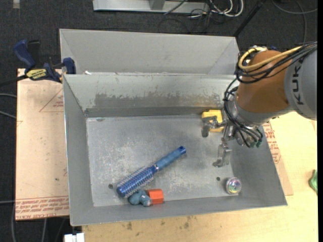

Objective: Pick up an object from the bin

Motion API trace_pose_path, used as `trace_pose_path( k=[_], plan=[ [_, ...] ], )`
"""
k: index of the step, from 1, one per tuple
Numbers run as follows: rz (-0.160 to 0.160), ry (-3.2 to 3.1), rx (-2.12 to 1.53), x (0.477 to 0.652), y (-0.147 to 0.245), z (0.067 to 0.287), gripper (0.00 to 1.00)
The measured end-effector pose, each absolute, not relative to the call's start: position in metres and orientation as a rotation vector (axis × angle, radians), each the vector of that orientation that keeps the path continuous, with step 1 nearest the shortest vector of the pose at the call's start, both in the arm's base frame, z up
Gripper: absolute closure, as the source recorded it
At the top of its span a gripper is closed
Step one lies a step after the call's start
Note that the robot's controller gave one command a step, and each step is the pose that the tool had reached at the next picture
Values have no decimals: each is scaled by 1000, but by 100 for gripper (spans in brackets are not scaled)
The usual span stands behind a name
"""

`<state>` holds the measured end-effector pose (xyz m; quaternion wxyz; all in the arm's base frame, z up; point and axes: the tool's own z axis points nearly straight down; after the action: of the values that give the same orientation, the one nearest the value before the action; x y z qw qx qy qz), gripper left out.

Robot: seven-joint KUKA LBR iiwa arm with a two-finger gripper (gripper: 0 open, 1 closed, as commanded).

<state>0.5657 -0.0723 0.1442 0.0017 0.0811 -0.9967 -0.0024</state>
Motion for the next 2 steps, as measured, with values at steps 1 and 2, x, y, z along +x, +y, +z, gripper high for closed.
trace_pose_path(
  k=[1, 2],
  plan=[
    [-7, -3089, 563, 537, 0, 105, 0],
    [-4, -3060, 724, 570, 44, 69, 0]
  ],
)
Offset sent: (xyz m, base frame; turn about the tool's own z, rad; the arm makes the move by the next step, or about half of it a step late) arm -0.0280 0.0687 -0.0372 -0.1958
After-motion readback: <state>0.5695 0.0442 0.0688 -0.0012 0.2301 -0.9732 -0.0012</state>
